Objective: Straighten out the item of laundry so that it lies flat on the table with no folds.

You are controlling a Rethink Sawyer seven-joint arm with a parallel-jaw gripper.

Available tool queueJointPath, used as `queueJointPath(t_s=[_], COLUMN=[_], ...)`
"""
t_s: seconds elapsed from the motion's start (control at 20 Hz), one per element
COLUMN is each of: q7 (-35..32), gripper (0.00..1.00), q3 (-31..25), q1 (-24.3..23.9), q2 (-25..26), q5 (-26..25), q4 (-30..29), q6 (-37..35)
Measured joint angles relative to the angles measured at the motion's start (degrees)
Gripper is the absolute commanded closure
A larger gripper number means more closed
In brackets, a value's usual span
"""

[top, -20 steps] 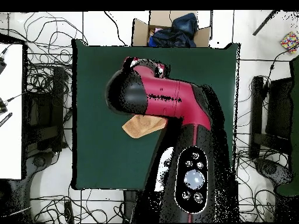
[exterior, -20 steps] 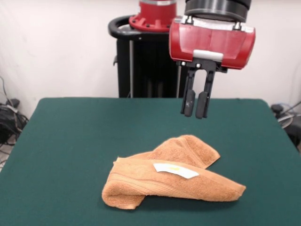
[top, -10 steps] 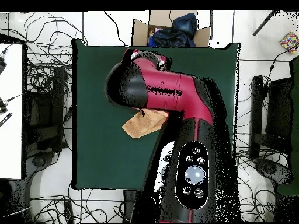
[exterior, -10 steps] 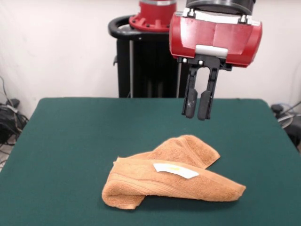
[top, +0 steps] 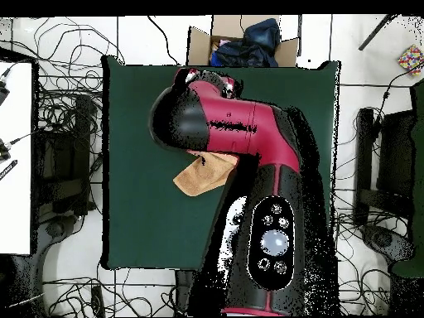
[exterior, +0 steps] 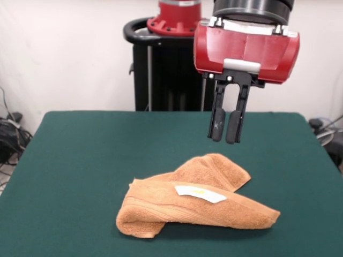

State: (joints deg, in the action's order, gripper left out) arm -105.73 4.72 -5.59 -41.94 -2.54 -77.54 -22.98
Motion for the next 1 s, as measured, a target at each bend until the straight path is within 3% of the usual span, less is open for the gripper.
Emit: queueJointPath(t_s=[1.0], q7=[0.0], gripper=[1.0], q3=[0.0], q1=[0.8], q2=[0.4], q5=[-0.2], q4=[0.5], q6=[0.0])
